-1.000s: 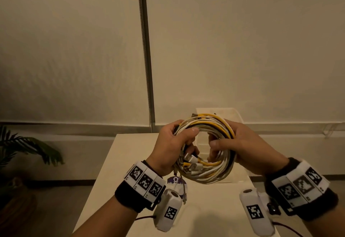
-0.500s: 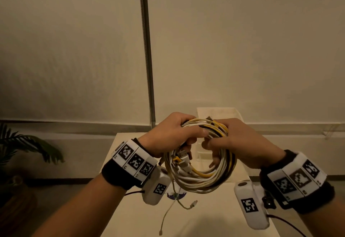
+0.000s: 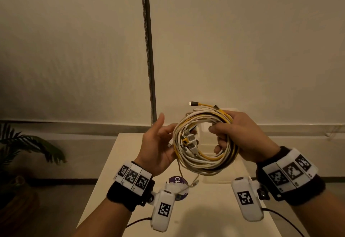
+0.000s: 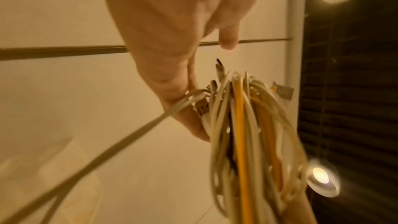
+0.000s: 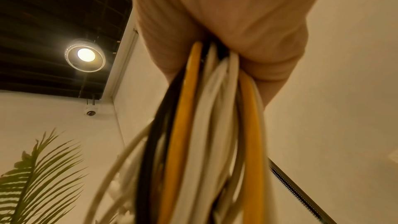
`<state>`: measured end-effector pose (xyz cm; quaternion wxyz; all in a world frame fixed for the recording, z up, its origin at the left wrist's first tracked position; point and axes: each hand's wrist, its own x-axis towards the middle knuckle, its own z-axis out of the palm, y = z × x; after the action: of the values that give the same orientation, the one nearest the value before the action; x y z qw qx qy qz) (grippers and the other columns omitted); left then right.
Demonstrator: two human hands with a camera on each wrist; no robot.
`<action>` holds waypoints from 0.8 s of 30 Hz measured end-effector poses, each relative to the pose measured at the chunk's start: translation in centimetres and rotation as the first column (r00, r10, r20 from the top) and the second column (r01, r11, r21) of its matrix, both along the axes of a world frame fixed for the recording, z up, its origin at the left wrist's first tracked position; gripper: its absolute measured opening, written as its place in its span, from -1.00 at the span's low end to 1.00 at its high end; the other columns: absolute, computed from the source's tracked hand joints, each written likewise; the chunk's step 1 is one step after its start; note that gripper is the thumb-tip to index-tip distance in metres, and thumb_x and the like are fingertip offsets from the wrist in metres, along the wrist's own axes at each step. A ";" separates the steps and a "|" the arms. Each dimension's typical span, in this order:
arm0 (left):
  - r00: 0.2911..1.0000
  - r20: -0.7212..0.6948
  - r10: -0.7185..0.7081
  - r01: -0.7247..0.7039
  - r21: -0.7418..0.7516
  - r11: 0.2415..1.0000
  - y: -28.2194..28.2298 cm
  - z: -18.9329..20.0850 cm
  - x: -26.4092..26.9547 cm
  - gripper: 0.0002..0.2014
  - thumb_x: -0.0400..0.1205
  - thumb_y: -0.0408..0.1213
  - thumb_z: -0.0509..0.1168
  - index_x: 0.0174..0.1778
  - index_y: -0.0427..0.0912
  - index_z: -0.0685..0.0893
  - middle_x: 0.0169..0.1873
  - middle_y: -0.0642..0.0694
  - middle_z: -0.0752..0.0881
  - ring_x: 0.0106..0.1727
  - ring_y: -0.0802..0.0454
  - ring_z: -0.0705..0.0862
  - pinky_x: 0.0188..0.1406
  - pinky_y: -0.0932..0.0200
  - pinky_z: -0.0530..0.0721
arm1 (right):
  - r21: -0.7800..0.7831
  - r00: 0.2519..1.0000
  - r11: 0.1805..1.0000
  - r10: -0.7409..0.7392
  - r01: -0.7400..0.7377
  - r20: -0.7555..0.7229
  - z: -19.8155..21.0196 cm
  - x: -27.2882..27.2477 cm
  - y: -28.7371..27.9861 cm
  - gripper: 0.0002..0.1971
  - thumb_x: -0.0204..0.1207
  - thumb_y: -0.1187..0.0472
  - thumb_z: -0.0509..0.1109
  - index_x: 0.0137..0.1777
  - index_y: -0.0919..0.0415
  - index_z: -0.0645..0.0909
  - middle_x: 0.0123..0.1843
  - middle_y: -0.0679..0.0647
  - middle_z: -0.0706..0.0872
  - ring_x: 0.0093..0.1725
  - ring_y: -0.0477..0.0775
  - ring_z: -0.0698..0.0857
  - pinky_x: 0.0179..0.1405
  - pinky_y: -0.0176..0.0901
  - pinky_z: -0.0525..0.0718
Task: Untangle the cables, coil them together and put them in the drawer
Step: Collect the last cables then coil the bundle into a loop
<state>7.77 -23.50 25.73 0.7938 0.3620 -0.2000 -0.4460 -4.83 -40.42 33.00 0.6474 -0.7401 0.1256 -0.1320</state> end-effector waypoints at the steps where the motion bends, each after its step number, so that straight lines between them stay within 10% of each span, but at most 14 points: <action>1: 0.997 -0.083 -0.006 -0.001 -0.082 0.997 0.1 -0.2 -0.1 -0.19 0.59 0.22 0.24 0.52 -0.43 0.45 0.51 -0.50 0.45 0.54 -0.51 0.37 0.55 -0.36 0.25 | 0.008 1.000 1.000 -0.002 0.001 0.005 0.0 0.0 -0.1 -0.93 0.50 0.51 0.35 -0.11 0.37 0.59 -0.57 0.17 0.44 -0.65 0.13 0.49 -0.40 0.04 0.75; 8: 0.972 -0.234 -0.022 -0.086 -0.442 0.893 -0.6 -2.1 -3.4 0.08 0.38 0.15 0.57 0.67 -0.30 0.19 0.57 -0.48 0.36 0.58 -0.43 0.38 0.50 -0.33 0.45 | 0.056 0.997 0.997 -0.054 0.051 0.061 -0.5 -0.1 -0.2 -0.89 0.50 0.52 0.33 0.01 0.54 0.55 -0.53 0.24 0.41 -0.64 0.16 0.46 -0.44 0.02 0.75; 13: 0.986 0.067 0.150 -0.131 -0.226 0.965 -1.7 -1.5 -5.0 0.05 0.26 0.07 0.67 0.60 -0.23 0.32 0.45 -0.41 0.56 0.32 -0.39 0.67 0.24 -0.21 0.70 | 0.056 0.986 0.990 -0.136 0.131 0.101 -0.8 -0.2 0.3 -0.94 0.50 0.51 0.33 -0.09 0.40 0.58 -0.56 0.22 0.44 -0.67 0.12 0.48 -0.54 -0.05 0.70; 18: 0.817 0.355 0.455 -0.464 -0.064 0.884 -2.7 -0.2 -5.6 -0.12 0.19 -0.28 0.65 0.47 -0.10 0.46 0.19 -0.33 0.71 0.18 -0.51 0.69 0.08 -0.33 0.75 | 0.038 0.952 0.975 -0.220 0.217 0.210 -2.4 -0.9 1.4 -0.85 0.47 0.53 0.33 -0.14 0.28 0.61 -0.55 0.14 0.50 -0.60 0.13 0.50 -0.56 -0.11 0.60; 24: 0.692 0.609 0.388 -0.501 0.018 0.865 -2.2 0.2 -4.3 -0.33 0.34 -0.40 0.59 0.34 0.07 0.53 0.03 -0.22 0.75 0.03 -0.33 0.76 0.07 -0.34 0.75 | -0.063 0.986 0.986 -0.146 0.152 0.083 -2.2 -1.8 0.8 -0.90 0.42 0.47 0.46 -0.10 0.36 0.66 -0.34 0.39 0.75 -0.35 0.27 0.79 -0.29 0.02 0.77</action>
<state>3.43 -25.69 25.88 0.7398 0.5903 -0.2988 -0.1221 -6.61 -39.60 30.76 0.6142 -0.7448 0.1508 -0.2130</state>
